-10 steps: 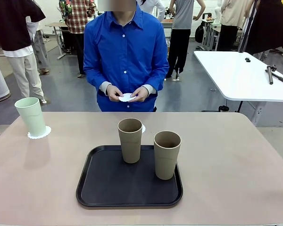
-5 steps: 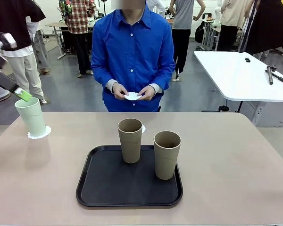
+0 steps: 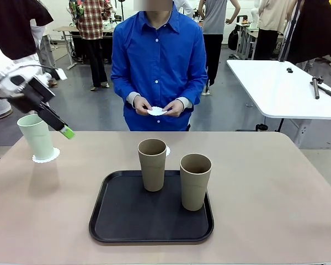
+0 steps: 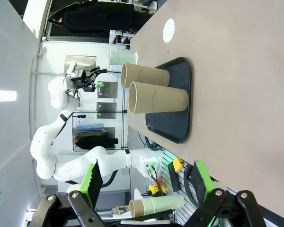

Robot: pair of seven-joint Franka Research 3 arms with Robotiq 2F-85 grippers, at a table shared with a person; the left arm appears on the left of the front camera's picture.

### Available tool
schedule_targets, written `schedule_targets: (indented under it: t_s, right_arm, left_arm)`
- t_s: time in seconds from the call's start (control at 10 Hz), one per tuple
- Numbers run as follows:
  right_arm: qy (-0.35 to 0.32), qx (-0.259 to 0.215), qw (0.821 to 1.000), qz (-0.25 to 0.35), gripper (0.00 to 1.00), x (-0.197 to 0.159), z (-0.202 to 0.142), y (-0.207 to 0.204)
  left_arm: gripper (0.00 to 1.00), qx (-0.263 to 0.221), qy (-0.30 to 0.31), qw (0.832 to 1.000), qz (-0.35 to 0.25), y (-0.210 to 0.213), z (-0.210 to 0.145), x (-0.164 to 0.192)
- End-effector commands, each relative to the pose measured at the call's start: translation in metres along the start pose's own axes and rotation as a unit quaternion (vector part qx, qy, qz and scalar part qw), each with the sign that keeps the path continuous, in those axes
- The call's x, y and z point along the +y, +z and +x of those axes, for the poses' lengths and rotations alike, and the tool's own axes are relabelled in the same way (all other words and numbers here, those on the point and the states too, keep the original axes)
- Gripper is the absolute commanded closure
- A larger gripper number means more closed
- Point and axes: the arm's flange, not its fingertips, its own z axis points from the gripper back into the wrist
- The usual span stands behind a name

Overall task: Place coasters on the table and set cups on them.
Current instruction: Take one Reusable plastic cup from the Flat Tray and place it on a coaster set by the human.

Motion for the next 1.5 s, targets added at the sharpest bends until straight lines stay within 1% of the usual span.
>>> schedule_targets:
  t_s: [0.0, 0.2, 0.3, 0.5, 1.2, 1.3, 1.4]
  right_arm:
    - [0.004, -0.003, 1.0, 0.007, 0.0, 0.0, -0.001, 0.0]
    - [0.004, -0.003, 1.0, 0.007, 0.0, 0.0, -0.001, 0.0]
    - [0.004, -0.003, 1.0, 0.007, 0.0, 0.0, -0.001, 0.0]
    - [0.004, -0.003, 1.0, 0.007, 0.0, 0.0, -0.001, 0.0]
    - [0.004, -0.003, 1.0, 0.007, 0.0, 0.0, -0.001, 0.0]
    - [0.004, -0.003, 1.0, 0.007, 0.0, 0.0, -0.001, 0.0]
    - [0.004, -0.003, 1.0, 0.007, 0.0, 0.0, -0.001, 0.0]
  left_arm:
    - [0.0, 0.037, -0.016, 0.999, 0.005, -0.035, 0.0, -0.006]
    - [0.0, 0.049, -0.03, 0.998, 0.0, -0.066, 0.0, -0.014]
    - [0.0, 0.049, -0.037, 0.998, 0.0, -0.073, -0.001, -0.02]
    - [0.0, 0.046, -0.025, 0.999, -0.013, -0.072, 0.0, -0.017]
    - [0.0, 0.047, -0.025, 0.998, -0.013, -0.075, -0.001, -0.017]
    - [0.0, -0.01, -0.086, 0.992, -0.096, -0.07, -0.007, -0.013]
    - [0.0, -0.078, -0.134, 0.978, -0.137, -0.072, -0.011, -0.012]
